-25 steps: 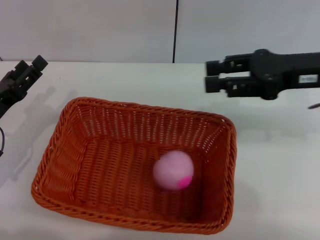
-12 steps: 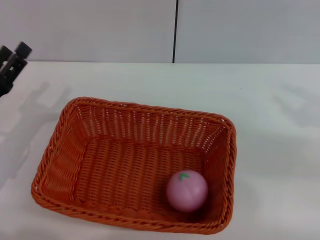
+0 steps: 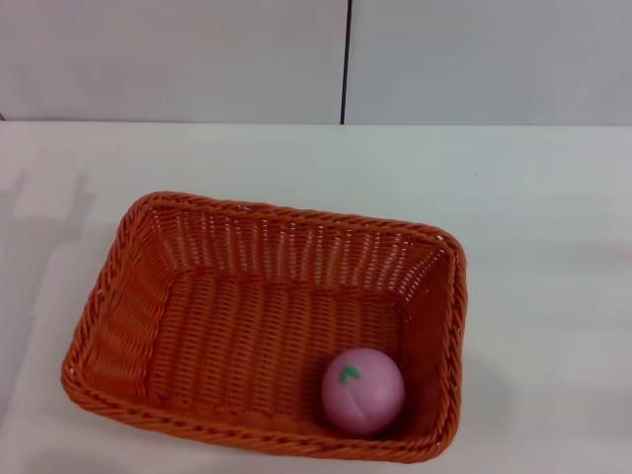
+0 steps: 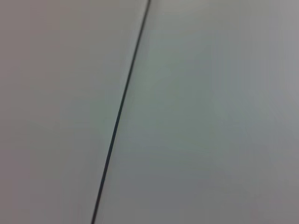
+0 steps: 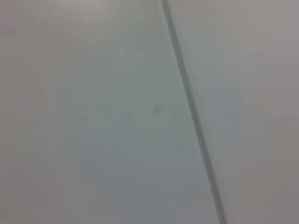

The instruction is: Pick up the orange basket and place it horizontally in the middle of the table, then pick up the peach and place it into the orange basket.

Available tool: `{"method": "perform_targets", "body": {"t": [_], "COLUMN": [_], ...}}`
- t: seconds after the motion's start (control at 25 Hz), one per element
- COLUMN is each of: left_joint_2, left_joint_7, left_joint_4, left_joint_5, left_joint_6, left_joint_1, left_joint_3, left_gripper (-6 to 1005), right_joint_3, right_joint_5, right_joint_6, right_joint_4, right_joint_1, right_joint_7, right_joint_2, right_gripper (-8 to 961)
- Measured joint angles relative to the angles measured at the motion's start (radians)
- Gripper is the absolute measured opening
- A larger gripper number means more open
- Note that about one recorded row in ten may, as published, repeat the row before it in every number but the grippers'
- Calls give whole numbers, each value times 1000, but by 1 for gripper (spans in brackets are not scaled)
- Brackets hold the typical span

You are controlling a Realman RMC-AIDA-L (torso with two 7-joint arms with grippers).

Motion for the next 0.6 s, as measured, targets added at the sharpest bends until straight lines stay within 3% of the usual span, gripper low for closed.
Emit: {"method": "perform_targets", "body": {"t": [0.16, 0.6], "left_joint_2": [-1, 1], "left_joint_7": [135, 137], "left_joint_4": [-31, -31], "left_joint_5": [0, 0], "left_joint_6": [0, -7], "left_joint_1": [-4, -17], "left_joint_3": [-13, -21], "left_gripper": [800, 800], "right_joint_3": [94, 205], "right_joint_5": [0, 3], "right_joint_6": [16, 36], "right_joint_4": [42, 117], "right_joint_1": [-3, -2], "right_joint_7": [-55, -153], "right_joint_2": [7, 7], "right_gripper": [540, 538]}}
